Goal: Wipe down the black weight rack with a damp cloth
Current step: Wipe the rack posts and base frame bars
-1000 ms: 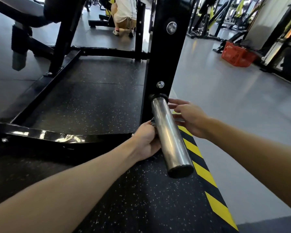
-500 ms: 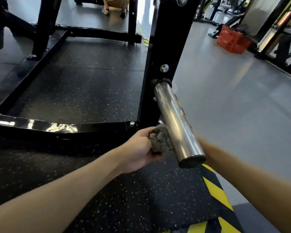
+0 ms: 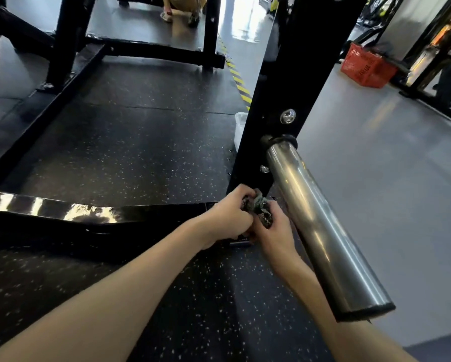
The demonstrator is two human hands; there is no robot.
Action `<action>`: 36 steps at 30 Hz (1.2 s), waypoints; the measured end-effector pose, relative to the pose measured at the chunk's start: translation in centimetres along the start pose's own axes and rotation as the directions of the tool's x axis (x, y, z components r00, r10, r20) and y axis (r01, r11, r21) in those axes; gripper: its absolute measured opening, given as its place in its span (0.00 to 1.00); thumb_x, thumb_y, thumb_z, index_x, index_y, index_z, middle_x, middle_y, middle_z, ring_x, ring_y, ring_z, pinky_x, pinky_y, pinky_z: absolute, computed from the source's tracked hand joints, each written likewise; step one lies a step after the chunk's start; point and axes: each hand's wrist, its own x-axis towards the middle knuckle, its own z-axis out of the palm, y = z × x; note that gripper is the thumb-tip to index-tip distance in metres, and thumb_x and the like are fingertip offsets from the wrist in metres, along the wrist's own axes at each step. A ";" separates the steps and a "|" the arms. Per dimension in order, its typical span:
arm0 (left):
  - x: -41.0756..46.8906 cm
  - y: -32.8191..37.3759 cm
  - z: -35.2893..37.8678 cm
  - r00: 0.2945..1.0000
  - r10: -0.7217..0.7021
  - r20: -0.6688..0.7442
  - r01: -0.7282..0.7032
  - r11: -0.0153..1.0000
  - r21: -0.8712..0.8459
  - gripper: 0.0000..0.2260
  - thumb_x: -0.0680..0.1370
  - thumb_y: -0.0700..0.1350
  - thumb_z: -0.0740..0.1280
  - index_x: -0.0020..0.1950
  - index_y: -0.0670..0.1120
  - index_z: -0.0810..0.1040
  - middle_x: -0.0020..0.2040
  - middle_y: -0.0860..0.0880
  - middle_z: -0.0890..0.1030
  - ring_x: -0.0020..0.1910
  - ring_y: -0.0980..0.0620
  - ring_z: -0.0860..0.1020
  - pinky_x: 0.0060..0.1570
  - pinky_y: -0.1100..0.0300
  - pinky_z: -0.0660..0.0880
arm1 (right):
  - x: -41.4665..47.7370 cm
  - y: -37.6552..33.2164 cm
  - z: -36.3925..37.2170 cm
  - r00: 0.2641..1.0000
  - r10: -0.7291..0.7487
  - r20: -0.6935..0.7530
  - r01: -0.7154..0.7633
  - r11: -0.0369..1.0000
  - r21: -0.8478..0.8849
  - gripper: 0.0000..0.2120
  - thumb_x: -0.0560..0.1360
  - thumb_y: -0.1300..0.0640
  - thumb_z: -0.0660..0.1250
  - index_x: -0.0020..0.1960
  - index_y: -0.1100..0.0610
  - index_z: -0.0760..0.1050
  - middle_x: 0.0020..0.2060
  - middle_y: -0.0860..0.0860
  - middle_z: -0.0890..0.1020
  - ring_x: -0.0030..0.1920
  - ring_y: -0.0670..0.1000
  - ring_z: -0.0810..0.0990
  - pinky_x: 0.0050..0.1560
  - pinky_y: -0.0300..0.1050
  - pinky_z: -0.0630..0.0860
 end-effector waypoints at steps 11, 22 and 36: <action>2.8 -3.3 -1.0 0.972 0.134 -0.194 -0.153 0.985 -0.084 0.39 0.74 0.25 0.54 0.78 0.58 0.62 0.69 0.57 0.74 0.69 0.60 0.71 0.69 0.58 0.71 | 4.1 4.7 3.8 0.832 -0.493 -0.254 0.325 0.804 -0.498 0.09 0.75 0.66 0.69 0.55 0.60 0.78 0.48 0.36 0.68 0.48 0.42 0.73 0.49 0.50 0.78; 2.8 -4.8 -1.2 0.972 0.176 -0.154 -0.196 0.973 -0.122 0.46 0.70 0.22 0.50 0.79 0.63 0.58 0.75 0.60 0.67 0.72 0.56 0.68 0.63 0.53 0.77 | 4.7 8.0 2.2 0.881 -0.415 -0.226 0.272 0.837 -0.475 0.10 0.73 0.72 0.65 0.53 0.65 0.77 0.46 0.26 0.71 0.47 0.33 0.72 0.53 0.41 0.74; 1.1 -8.1 -2.4 0.959 -0.188 -0.214 0.020 0.794 -0.607 0.13 0.84 0.43 0.62 0.57 0.34 0.80 0.49 0.42 0.84 0.47 0.49 0.82 0.55 0.51 0.79 | 2.8 7.5 7.7 0.962 -0.272 -0.035 0.262 0.948 -0.180 0.10 0.73 0.60 0.71 0.54 0.55 0.77 0.47 0.46 0.79 0.49 0.46 0.77 0.52 0.48 0.76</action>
